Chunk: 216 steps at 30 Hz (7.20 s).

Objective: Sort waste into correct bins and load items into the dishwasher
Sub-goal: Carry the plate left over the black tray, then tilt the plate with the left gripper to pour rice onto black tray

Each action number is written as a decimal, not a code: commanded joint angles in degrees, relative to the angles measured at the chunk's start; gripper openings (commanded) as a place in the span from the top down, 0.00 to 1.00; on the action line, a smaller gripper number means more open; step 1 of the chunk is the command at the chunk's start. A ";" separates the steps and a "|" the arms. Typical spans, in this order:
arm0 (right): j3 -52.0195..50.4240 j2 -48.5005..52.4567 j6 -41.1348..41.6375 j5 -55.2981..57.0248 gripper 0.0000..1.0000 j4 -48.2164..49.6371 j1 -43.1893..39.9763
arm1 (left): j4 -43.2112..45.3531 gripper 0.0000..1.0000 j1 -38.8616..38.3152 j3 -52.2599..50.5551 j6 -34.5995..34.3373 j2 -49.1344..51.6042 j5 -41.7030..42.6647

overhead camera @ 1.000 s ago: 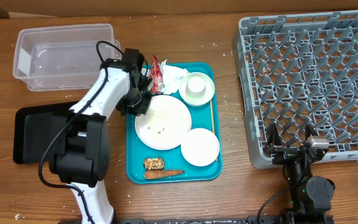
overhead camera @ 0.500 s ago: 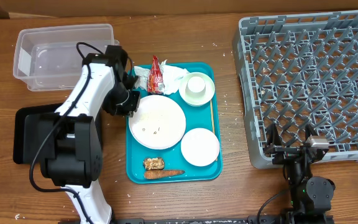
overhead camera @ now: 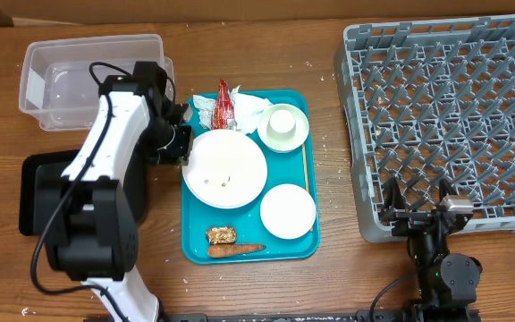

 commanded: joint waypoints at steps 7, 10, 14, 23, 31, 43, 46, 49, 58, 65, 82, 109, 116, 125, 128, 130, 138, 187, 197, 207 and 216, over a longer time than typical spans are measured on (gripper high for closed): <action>-0.59 -0.50 -0.22 0.35 0.00 0.33 -0.20 | -4.42 0.96 5.31 1.31 -2.54 -9.05 2.58; -0.59 -0.50 -0.24 0.35 0.00 0.33 -0.20 | -5.68 0.96 7.67 1.31 -3.69 -10.84 2.58; -0.59 -0.50 -0.22 0.35 0.00 0.33 -0.20 | -6.73 0.96 11.69 1.31 -8.11 -13.40 2.56; -0.59 -0.50 -0.22 0.35 0.00 0.33 -0.20 | -9.40 0.96 23.34 1.31 -10.88 -16.83 2.58; -0.59 -0.50 -0.24 0.33 0.00 0.33 -0.20 | -13.35 0.96 32.96 1.29 -12.55 -16.94 2.58; -0.59 -0.50 -0.24 0.35 0.00 0.33 -0.20 | -18.16 0.96 45.90 1.27 -14.29 -20.72 1.36; -0.59 -0.50 -0.24 0.35 0.00 0.33 -0.20 | -19.26 0.96 50.47 1.03 -17.59 -22.58 -0.70; -0.59 -0.50 -0.22 0.35 0.00 0.33 -0.20 | -19.76 0.96 53.00 0.68 -18.60 -24.02 -0.70; -0.59 -0.50 -0.24 0.35 0.00 0.33 -0.20 | -20.04 0.96 54.99 -0.07 -26.49 -25.70 -10.01; -0.59 -0.50 -0.24 0.35 0.00 0.33 -0.20 | -20.74 0.96 54.99 -0.07 -29.79 -25.70 -15.67; -0.59 -0.50 -0.22 0.35 0.00 0.33 -0.20 | -15.52 0.96 54.95 -9.05 -33.35 -25.70 -19.71; -0.59 -0.50 -0.22 0.35 0.00 0.33 -0.20 | -8.59 0.96 49.44 -10.71 -39.54 -25.70 -33.18; -0.59 -0.50 -0.24 0.35 0.00 0.33 -0.20 | -7.30 0.96 43.52 -10.71 -39.98 -25.70 -37.75; -0.59 -0.50 -0.24 0.35 0.00 0.33 -0.20 | -7.50 0.96 42.49 -10.71 -40.19 -25.70 -40.46; -0.59 -0.50 -0.22 0.35 0.00 0.33 -0.20 | -7.39 0.96 42.42 -10.71 -40.19 -25.70 -40.63; -0.59 -0.50 -0.22 0.35 0.00 0.33 -0.20 | -7.32 0.96 41.79 -10.69 -40.19 -25.70 -40.72; -0.59 -0.50 -0.24 0.35 0.00 0.33 -0.20 | -7.39 0.96 34.14 -10.38 -40.68 -25.70 -48.74; -0.59 -0.50 -0.24 0.35 0.00 0.33 -0.20 | 10.73 0.96 20.46 -10.19 -14.51 -25.57 -72.98; -0.59 -0.50 -0.24 0.35 0.00 0.33 -0.20 | 11.19 0.96 16.63 -10.19 -9.20 -25.57 -78.34; -0.59 -0.50 -0.24 0.35 0.00 0.33 -0.20 | 11.47 0.96 13.29 -10.19 -8.83 -25.57 -84.00; -0.59 -0.50 -0.22 0.35 0.00 0.33 -0.20 | 15.50 0.96 10.67 -10.19 -5.42 -25.57 -90.68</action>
